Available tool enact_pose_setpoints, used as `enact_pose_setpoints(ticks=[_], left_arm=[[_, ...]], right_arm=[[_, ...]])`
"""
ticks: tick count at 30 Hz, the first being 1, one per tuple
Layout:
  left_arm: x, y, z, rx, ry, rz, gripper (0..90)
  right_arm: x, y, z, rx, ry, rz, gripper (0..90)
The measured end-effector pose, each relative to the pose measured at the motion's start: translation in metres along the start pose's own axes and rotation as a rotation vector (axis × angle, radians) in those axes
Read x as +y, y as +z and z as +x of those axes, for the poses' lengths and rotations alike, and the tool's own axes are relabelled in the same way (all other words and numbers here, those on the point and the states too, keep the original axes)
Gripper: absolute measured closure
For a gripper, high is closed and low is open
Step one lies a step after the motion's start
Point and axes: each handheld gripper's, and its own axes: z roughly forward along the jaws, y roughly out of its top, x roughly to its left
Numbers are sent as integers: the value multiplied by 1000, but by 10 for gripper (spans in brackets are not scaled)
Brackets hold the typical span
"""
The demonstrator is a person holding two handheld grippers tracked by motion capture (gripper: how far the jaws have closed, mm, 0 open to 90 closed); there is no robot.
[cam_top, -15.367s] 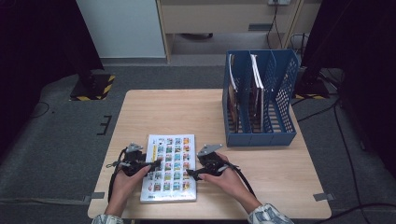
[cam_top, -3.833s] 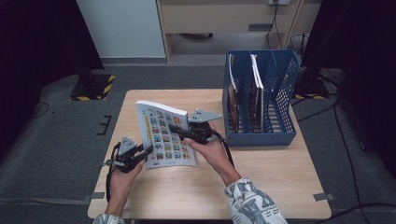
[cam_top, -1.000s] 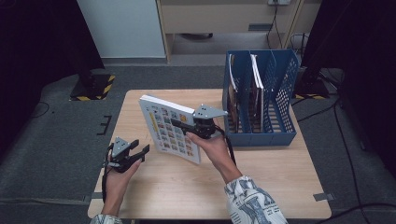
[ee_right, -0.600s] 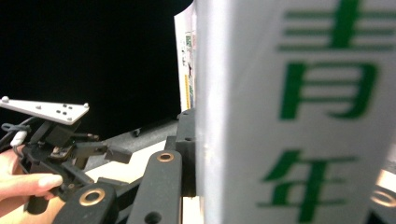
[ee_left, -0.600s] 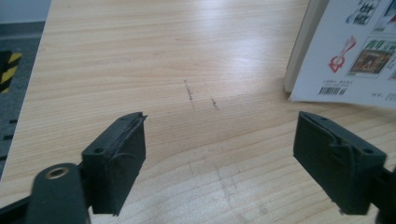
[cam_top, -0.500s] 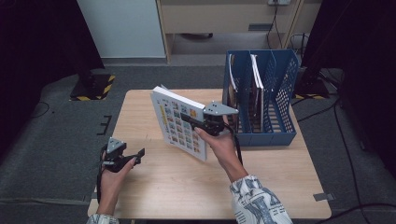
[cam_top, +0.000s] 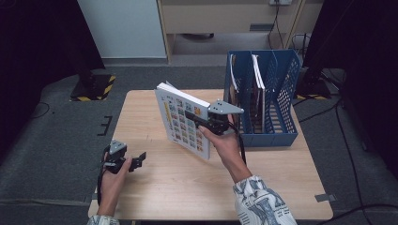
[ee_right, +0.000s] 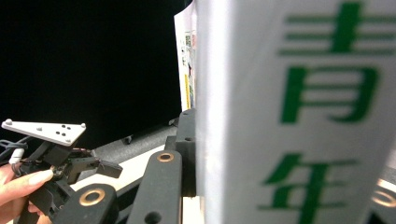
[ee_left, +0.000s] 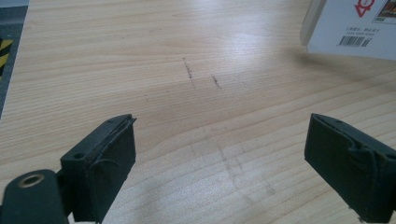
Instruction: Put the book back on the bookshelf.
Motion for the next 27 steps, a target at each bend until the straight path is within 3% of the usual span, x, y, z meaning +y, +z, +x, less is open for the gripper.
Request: enact_pose_setpoints(ticks=[16, 21, 27], left_arm=[[-3, 2, 0, -5, -3, 25, 73], [-6, 12, -4, 9, 13, 72, 50], [-7, 17, -8, 11, 27, 89, 50]], right_arm=[[5, -13, -2, -24, -6, -17, 740], [8, -22, -4, -29, -9, -20, 741], [10, -31, -4, -30, -11, -25, 741]])
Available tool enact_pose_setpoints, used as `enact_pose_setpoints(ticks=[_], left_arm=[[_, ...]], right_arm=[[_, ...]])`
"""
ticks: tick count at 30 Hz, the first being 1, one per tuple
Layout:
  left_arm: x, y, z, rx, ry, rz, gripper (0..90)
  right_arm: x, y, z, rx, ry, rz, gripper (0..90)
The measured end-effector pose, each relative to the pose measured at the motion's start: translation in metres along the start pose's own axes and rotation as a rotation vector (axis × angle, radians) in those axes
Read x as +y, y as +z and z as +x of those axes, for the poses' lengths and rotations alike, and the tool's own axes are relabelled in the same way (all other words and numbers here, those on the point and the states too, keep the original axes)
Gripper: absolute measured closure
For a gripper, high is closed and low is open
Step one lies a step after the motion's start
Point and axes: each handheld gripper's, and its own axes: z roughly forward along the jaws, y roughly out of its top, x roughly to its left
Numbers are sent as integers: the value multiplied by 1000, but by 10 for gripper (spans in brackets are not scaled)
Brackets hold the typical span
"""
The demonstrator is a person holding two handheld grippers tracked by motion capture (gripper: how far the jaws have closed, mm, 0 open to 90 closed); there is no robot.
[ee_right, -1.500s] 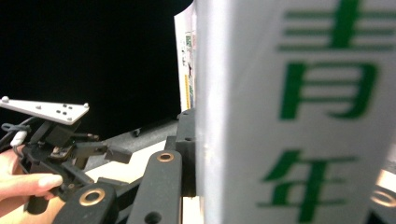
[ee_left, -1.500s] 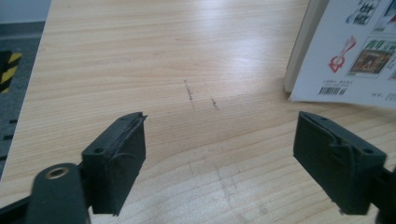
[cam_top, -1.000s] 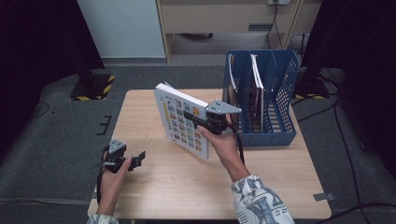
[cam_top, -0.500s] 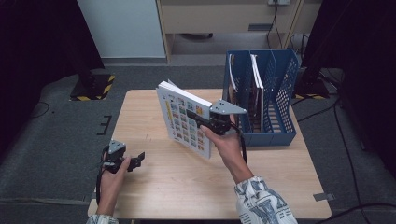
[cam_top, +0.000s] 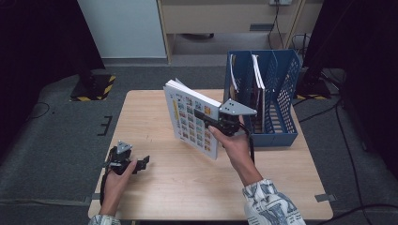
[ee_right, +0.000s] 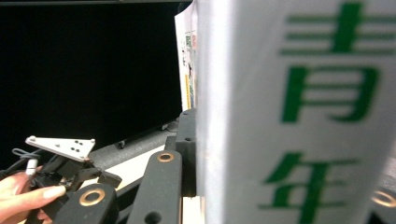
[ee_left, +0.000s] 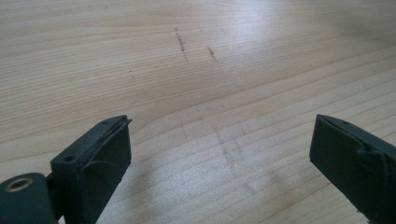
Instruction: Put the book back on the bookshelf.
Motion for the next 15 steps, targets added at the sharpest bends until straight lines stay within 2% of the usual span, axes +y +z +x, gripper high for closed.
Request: enact_pose_setpoints(ticks=[2, 7, 9, 15], left_arm=[[-1, 4, -2, 8, 9, 27, 50], [-1, 6, -3, 13, 14, 30, 52], [-2, 8, -5, 15, 27, 49, 53], [-2, 11, -8, 8, 33, 61, 53]], right_arm=[[1, -5, 0, 0, -3, 2, 741], [-1, -12, 0, 1, 0, 2, 740], [-3, -15, 1, 5, 0, 8, 741], [-5, -24, 0, 7, 1, 10, 741]])
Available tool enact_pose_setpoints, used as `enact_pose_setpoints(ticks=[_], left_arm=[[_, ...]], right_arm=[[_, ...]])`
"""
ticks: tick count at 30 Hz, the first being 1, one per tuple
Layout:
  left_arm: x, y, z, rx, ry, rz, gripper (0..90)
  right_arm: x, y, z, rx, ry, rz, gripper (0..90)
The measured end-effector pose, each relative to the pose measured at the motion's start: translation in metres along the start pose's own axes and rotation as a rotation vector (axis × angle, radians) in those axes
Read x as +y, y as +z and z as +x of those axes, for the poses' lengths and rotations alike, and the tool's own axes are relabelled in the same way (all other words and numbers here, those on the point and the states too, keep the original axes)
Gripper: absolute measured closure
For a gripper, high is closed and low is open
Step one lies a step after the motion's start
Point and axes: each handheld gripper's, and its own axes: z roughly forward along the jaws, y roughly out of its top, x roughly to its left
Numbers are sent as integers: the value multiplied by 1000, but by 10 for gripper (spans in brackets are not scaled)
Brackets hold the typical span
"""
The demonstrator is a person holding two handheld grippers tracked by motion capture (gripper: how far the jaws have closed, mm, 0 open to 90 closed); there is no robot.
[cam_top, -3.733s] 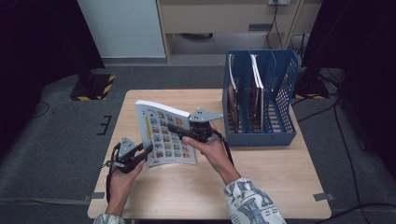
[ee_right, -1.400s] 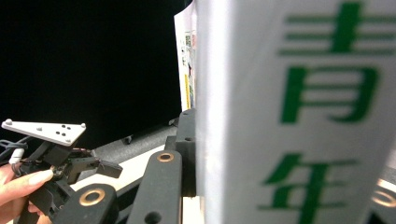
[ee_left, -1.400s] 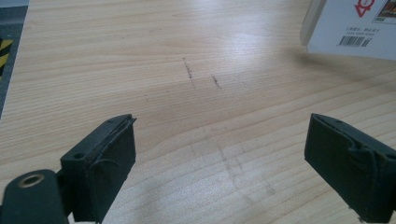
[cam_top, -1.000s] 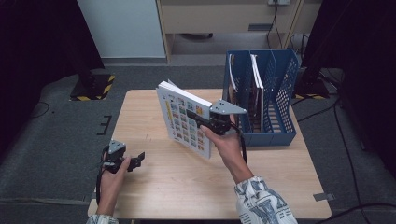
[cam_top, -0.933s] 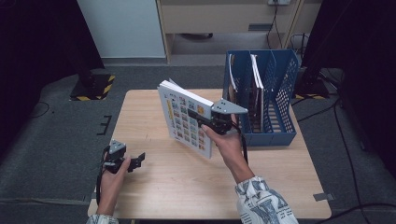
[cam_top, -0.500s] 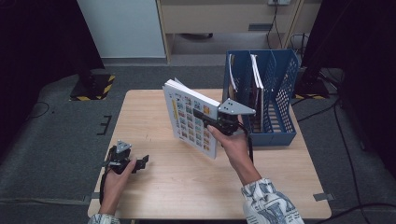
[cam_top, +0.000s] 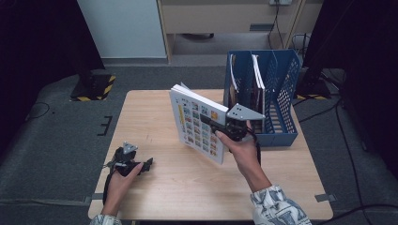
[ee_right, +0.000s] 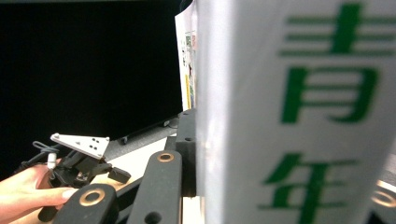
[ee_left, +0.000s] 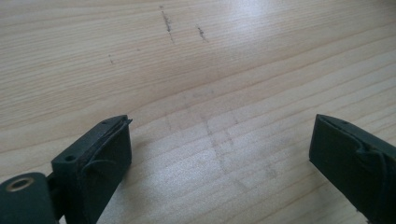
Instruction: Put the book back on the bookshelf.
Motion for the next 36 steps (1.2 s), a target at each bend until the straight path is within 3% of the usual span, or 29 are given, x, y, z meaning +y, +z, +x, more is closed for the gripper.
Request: enact_pose_setpoints(ticks=[23, 36], left_arm=[[0, 4, -6, 3, 24, 14, 26], [0, 4, -6, 1, 22, 15, 17]], right_arm=[[-4, -48, -4, 6, -7, 1, 740], [-10, -75, -15, -20, 5, 1, 740]])
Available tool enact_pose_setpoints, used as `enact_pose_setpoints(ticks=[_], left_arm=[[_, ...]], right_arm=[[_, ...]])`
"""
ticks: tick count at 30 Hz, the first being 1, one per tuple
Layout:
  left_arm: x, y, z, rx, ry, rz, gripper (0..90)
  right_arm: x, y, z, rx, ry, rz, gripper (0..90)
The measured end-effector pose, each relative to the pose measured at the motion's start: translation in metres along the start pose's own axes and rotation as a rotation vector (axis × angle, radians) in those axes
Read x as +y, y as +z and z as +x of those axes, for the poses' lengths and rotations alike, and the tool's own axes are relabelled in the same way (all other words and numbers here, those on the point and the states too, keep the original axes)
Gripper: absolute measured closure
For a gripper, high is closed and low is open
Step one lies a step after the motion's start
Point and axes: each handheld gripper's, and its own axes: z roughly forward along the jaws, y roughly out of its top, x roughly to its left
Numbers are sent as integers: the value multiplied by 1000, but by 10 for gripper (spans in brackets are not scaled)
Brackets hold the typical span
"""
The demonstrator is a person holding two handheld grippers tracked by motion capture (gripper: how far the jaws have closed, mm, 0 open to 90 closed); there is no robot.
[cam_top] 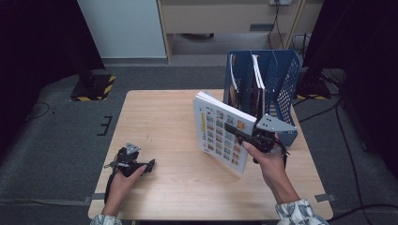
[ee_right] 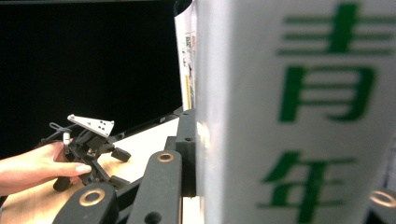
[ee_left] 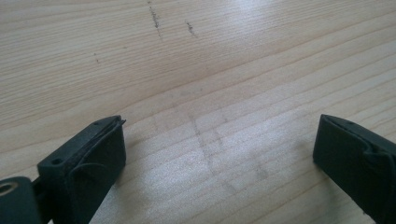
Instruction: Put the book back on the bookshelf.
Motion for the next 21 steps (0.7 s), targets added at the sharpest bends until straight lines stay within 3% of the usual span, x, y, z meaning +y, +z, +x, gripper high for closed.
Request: enact_pose_setpoints(ticks=[21], left_arm=[[0, 0, 0, -3, 2, 2, 11]], right_arm=[[0, -42, -8, -31, 2, -11, 740]])
